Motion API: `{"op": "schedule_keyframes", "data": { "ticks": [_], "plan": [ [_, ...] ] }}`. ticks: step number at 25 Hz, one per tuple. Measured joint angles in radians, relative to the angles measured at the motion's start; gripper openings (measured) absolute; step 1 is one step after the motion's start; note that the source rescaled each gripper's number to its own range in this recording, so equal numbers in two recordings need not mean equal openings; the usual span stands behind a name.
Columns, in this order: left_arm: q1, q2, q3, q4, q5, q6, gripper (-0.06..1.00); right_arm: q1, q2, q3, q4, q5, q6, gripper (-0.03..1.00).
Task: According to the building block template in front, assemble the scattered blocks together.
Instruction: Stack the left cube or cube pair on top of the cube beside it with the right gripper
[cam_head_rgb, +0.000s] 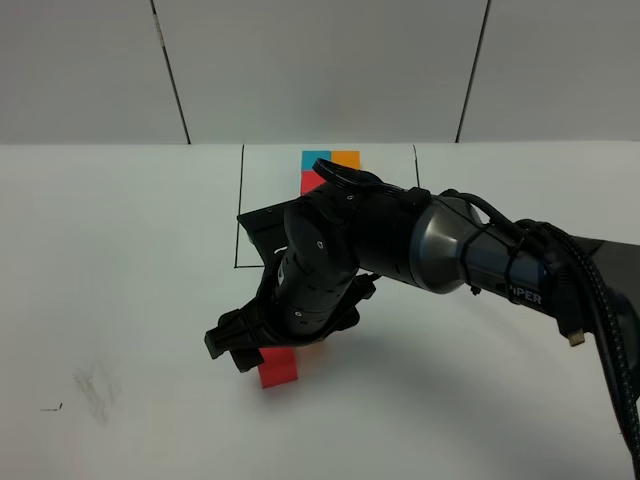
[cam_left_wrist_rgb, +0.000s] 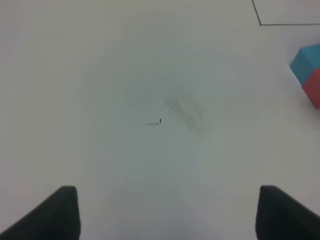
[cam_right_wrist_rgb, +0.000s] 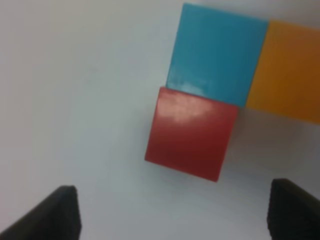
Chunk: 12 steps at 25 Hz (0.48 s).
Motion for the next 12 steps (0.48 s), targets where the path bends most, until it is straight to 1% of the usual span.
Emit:
{"op": "schedule_keyframes", "data": {
  "ticks": [7, 12],
  "plan": [
    [0.0, 0.0, 0.0, 0.0, 0.0, 0.0, 0.58, 0.0, 0.003, 0.0, 0.0, -0.066, 0.005, 0.57],
    [0.0, 0.0, 0.0, 0.0, 0.0, 0.0, 0.58, -0.005, 0.023, 0.0, -0.019, -0.073, 0.012, 0.57]
  ]
}}
